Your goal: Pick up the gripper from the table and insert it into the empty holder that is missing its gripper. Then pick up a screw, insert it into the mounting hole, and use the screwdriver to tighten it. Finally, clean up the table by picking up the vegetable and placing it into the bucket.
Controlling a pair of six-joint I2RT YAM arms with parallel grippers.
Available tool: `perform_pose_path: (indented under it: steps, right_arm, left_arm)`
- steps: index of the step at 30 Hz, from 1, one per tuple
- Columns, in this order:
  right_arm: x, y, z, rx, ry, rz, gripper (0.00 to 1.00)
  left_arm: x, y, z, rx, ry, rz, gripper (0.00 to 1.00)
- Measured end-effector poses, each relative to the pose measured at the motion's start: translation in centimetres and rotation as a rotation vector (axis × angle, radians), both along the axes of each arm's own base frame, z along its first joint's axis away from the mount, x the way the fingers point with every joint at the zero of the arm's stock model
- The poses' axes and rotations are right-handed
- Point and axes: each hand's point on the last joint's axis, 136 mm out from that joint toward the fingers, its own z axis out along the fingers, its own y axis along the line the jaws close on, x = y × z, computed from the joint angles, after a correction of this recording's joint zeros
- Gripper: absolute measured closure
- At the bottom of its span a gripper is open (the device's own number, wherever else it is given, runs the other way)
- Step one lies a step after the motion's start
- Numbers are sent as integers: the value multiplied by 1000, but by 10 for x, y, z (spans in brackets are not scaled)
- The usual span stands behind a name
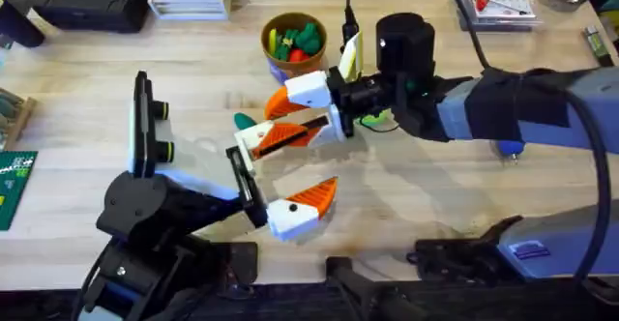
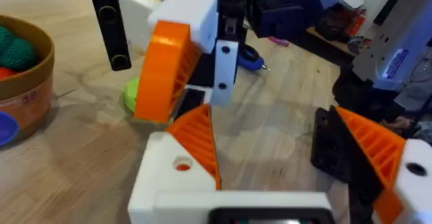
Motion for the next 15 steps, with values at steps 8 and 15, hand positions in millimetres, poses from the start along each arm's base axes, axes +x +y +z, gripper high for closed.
perform_pose_path:
  steps: [8,15]
  right_arm:
    - [0,0,0,5,-21,3,460]
    - [0,0,0,10,-46,6,411]
  left_arm:
    - [-1,0,0,0,0,-4,15]
    - [-1,0,0,0,0,-4,15]
